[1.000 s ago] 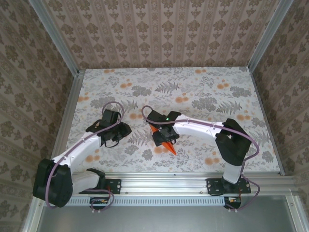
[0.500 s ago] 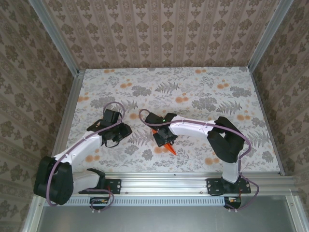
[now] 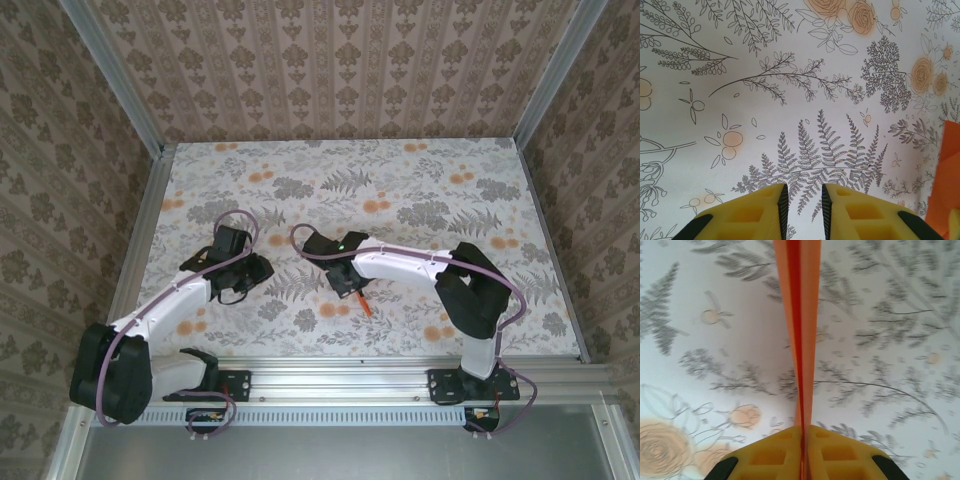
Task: Fold a paper plane with a square sheet of paper (pick it up from the middle)
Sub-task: Turn over the paper at the center of the table.
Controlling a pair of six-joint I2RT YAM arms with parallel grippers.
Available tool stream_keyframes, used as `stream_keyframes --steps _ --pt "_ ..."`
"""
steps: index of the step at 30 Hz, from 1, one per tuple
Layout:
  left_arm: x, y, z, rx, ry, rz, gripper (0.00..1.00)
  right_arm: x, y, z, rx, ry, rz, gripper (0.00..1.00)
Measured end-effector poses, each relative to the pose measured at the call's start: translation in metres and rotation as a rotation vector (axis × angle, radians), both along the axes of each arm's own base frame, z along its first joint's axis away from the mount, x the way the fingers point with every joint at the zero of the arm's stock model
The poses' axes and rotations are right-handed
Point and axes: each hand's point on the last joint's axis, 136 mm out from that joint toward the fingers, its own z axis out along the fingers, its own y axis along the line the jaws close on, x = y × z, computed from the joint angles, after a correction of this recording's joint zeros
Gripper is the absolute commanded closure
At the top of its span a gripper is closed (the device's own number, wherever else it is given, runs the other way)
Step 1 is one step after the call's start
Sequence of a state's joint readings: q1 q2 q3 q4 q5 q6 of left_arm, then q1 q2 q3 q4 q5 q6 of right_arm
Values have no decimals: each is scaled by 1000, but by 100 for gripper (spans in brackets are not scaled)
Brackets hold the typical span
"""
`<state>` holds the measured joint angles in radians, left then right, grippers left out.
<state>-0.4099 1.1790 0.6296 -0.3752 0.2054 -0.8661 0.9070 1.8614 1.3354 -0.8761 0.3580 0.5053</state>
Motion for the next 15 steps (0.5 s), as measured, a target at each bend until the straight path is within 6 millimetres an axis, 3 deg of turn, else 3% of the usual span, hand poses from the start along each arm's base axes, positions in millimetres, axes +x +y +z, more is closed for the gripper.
stream_keyframes --steps 6,15 --pt "0 1 0 9 -4 0 73 13 -11 11 -75 -49 -50 88" --pt "-3 14 9 52 -34 32 72 15 9 -21 -118 1 -69 80"
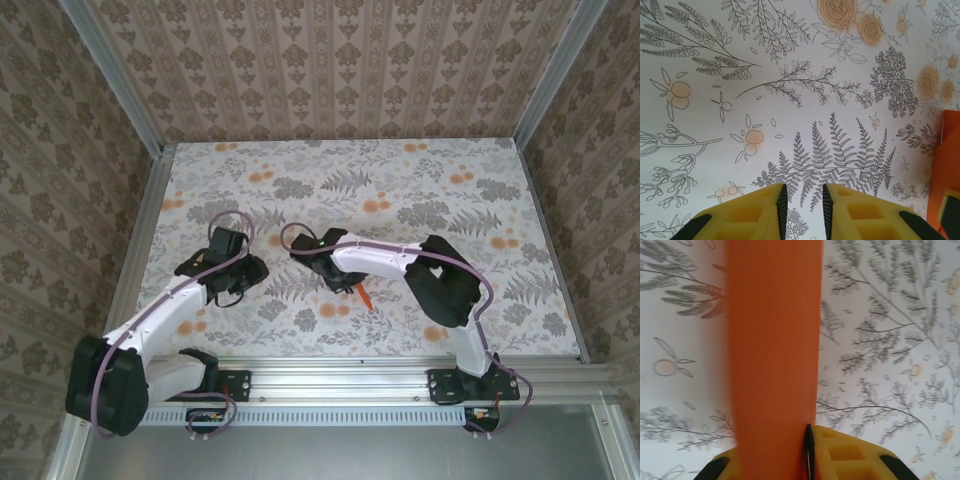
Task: Fold a paper plane with a square sheet of paper (pick it up from the middle)
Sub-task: Turn over the paper at the center of the table.
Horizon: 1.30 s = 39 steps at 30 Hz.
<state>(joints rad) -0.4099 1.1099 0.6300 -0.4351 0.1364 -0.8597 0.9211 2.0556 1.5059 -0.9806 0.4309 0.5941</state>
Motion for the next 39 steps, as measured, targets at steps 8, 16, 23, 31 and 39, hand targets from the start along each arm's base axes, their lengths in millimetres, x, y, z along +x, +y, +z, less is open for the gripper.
stream_keyframes --steps 8,16,23,31,39 --pt "0 2 0 8 -4 6 72 -10 38 0 99 45 26 60" --pt "-1 2 0 10 0 6 72 -24 64 -7 240 140 52 38" --pt "-1 2 0 10 0 4 71 -38 81 17 432 173 89 21" --pt "3 -4 5 11 -9 -31 71 -40 75 68 737 116 80 56" --pt "-1 -39 5 13 2 -170 72 -22 46 36 1026 199 -110 84"
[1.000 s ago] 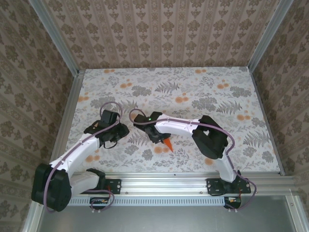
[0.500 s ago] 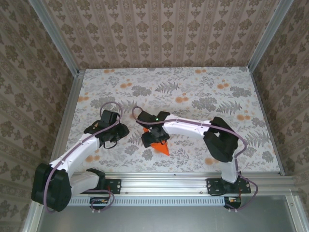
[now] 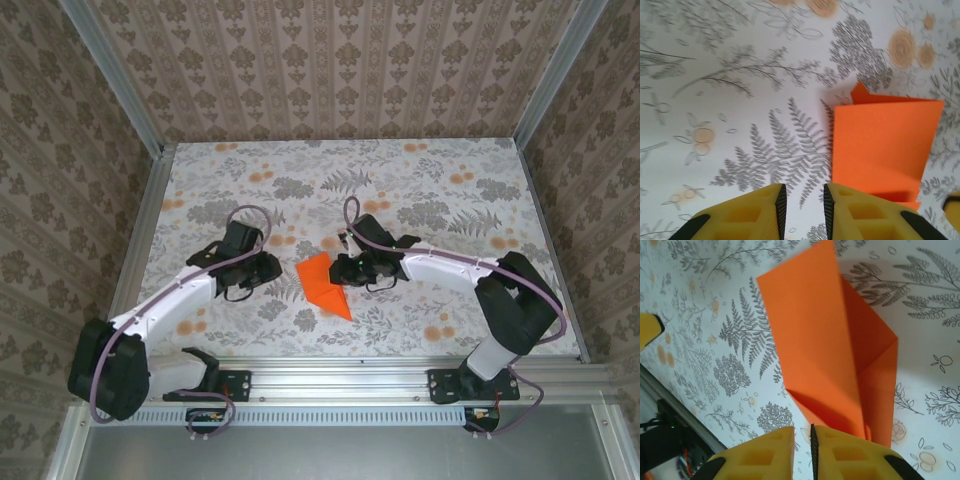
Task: Fold a paper plane with a square sheet of paper (pick it up from the middle)
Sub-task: Turn over the paper at the center of the table, then fold the wing for the fifth time at the center of the table.
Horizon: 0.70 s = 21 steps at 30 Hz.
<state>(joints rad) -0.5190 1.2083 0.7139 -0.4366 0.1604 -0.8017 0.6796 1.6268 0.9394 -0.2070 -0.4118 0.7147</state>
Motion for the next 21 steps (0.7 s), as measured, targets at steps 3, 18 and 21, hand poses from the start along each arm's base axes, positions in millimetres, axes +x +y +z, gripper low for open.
stream_keyframes --steps 3,18,21 --pt "-2 -12 -2 3 4 -38 72 -1 8 -8 56 39 14 86" --pt "-7 -47 -13 -24 31 -136 69 16 -14 -62 79 133 -53 88" --pt "-10 -52 -18 -27 49 -151 63 18 -16 -62 124 137 -59 87"
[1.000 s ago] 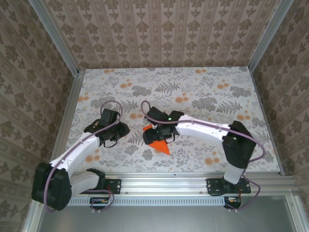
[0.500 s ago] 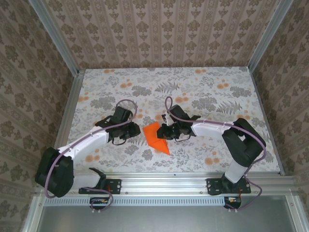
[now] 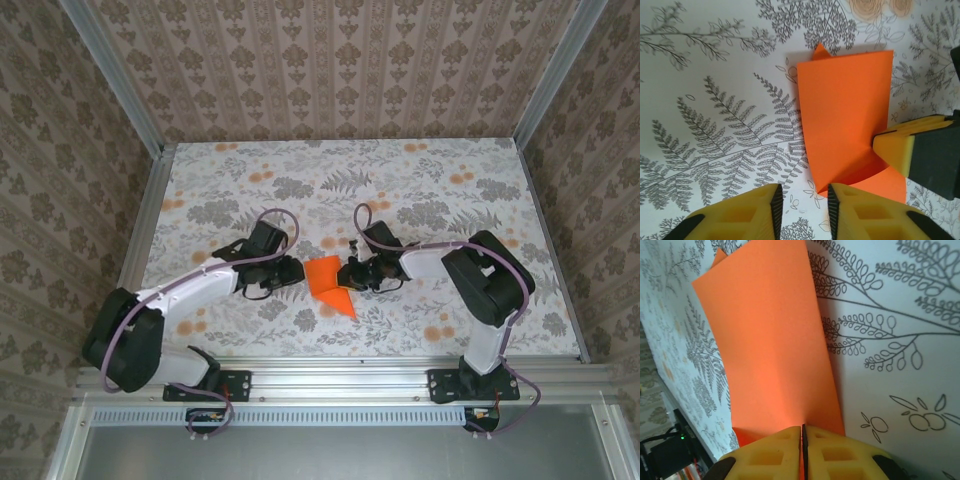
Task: Fold a paper plane with a square sheet of paper (pick it up from the middle)
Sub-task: Fold the wing for the fifth time at the center of the table.
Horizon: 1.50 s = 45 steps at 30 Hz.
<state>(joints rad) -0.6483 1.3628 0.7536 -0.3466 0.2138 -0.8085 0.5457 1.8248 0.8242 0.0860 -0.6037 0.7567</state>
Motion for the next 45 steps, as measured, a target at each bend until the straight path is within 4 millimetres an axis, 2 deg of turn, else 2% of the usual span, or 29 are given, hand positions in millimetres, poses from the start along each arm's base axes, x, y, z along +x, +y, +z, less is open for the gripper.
stream_keyframes --steps 7,19,24,32,38,41,45 --pt "-1 -10 -2 -35 28 11 49 1 0 2 66 -6 -12 85" --pt "-20 -38 -30 -76 125 38 49 2 -1 4 109 -7 -26 84" --pt "-25 -40 -38 -92 141 62 53 2 -1 4 119 -6 -29 84" --pt "-19 -52 -34 -142 113 74 73 3 -1 5 131 0 -37 82" --pt "-13 -52 -32 -143 87 87 83 3 -3 7 123 -3 -42 78" --pt "-11 -51 -34 -133 80 93 83 4 -13 9 85 -1 -70 69" --pt "-10 -49 -37 -120 77 98 83 13 -33 22 41 -31 -126 66"
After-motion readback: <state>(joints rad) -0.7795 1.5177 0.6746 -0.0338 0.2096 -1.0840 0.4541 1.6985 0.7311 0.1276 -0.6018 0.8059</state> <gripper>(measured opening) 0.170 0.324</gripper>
